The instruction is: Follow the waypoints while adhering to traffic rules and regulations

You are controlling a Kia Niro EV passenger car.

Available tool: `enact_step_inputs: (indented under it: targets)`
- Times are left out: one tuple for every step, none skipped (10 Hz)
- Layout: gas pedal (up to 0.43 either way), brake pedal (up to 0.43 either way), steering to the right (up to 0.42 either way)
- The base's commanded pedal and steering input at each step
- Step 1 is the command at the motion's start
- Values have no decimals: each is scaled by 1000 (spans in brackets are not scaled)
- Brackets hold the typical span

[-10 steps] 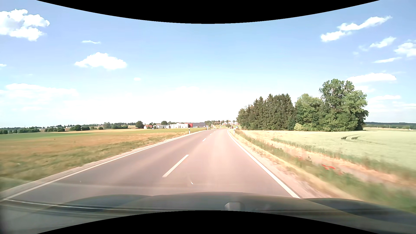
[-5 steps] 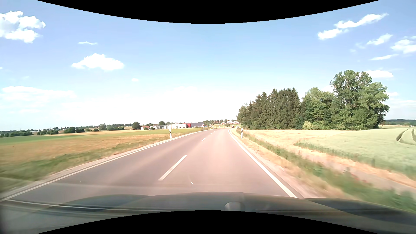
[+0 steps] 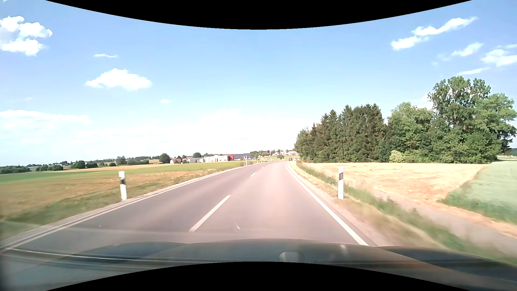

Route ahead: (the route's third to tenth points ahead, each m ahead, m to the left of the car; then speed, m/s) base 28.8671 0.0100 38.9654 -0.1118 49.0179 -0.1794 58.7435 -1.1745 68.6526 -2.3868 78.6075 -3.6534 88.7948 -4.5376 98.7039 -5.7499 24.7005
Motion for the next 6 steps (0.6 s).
enact_step_inputs:
  targets:
    - [39, 6, 7]
    - [39, 6, 6]
    - [39, 6, 6]
    - [39, 6, 7]
    - [39, 6, 8]
    - [39, 6, 10]
